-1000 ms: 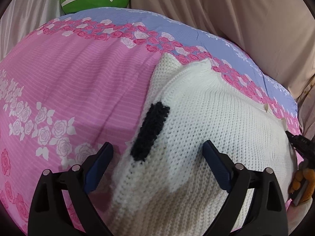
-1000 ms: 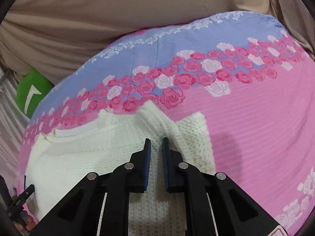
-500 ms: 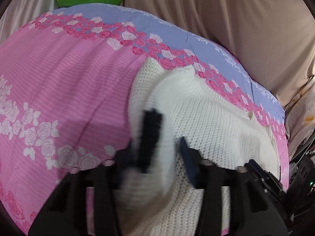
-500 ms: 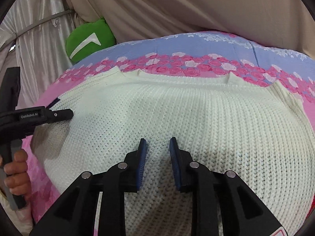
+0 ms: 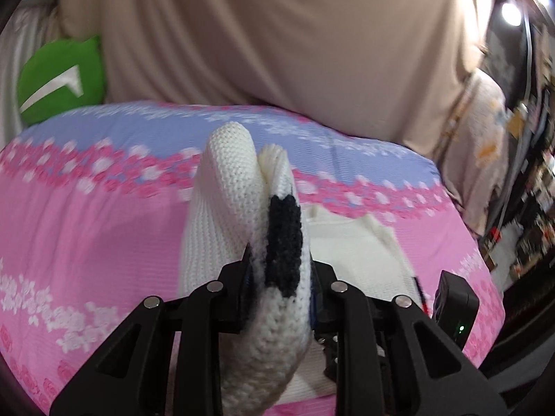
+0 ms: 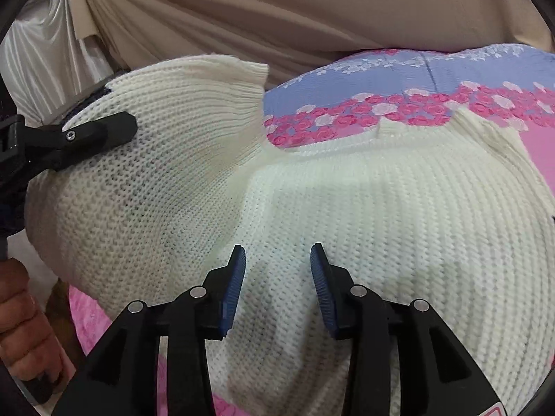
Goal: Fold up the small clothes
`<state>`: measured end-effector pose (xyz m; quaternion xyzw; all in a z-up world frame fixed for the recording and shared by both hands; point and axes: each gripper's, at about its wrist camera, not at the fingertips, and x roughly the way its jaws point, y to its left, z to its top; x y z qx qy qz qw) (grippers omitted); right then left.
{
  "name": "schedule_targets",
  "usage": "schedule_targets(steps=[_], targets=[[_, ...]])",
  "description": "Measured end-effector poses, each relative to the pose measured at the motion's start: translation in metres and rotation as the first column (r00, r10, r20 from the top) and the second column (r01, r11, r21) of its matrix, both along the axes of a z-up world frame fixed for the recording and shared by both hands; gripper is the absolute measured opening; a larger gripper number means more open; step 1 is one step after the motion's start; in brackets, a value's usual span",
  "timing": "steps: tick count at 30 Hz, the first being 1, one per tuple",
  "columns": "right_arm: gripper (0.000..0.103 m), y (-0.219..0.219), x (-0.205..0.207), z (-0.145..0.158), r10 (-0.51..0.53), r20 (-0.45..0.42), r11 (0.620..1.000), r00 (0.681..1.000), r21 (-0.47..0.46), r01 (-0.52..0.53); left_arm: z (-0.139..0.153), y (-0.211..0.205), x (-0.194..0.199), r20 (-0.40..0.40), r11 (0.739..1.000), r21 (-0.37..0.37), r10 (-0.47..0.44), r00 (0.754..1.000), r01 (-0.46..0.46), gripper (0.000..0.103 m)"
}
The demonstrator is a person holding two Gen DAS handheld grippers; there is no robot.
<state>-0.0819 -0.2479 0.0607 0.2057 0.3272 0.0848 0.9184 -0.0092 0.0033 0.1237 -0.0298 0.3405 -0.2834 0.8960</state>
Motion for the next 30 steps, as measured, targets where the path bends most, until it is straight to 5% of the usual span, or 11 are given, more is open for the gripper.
schedule_targets(steps=[7,11,14,21,23,30], targets=[[0.04,-0.08,-0.064,-0.005,-0.215,0.005,0.975,0.976,0.06,0.215,-0.033,-0.111,-0.018,-0.042,0.974,0.102,-0.198,0.979,0.201,0.023],[0.04,-0.109,-0.091,-0.008,-0.275,0.011,0.958,0.961,0.087,0.273,-0.08,-0.164,-0.023,-0.095,0.948,0.209,-0.226,0.969,0.242,0.025],[0.038,-0.118,-0.098,-0.014,-0.278,0.012,0.95,0.961,0.152,0.273,-0.088,-0.173,-0.033,-0.031,0.945,0.246,-0.215,0.976,0.216,0.03],[0.048,-0.115,-0.095,-0.01,-0.243,0.045,0.96,0.969,0.151,0.234,-0.044,-0.124,-0.031,-0.048,0.967,0.094,-0.233,0.971,0.237,0.042],[0.051,-0.117,-0.103,-0.007,-0.257,0.074,0.956,0.963,0.165,0.243,-0.023,-0.088,-0.033,0.003,0.981,0.053,-0.187,0.982,0.187,0.057],[0.065,-0.105,-0.097,0.029,-0.256,0.124,0.963,0.959,0.119,0.241,-0.011,0.025,-0.034,0.045,0.997,0.052,0.048,0.998,-0.05,0.069]])
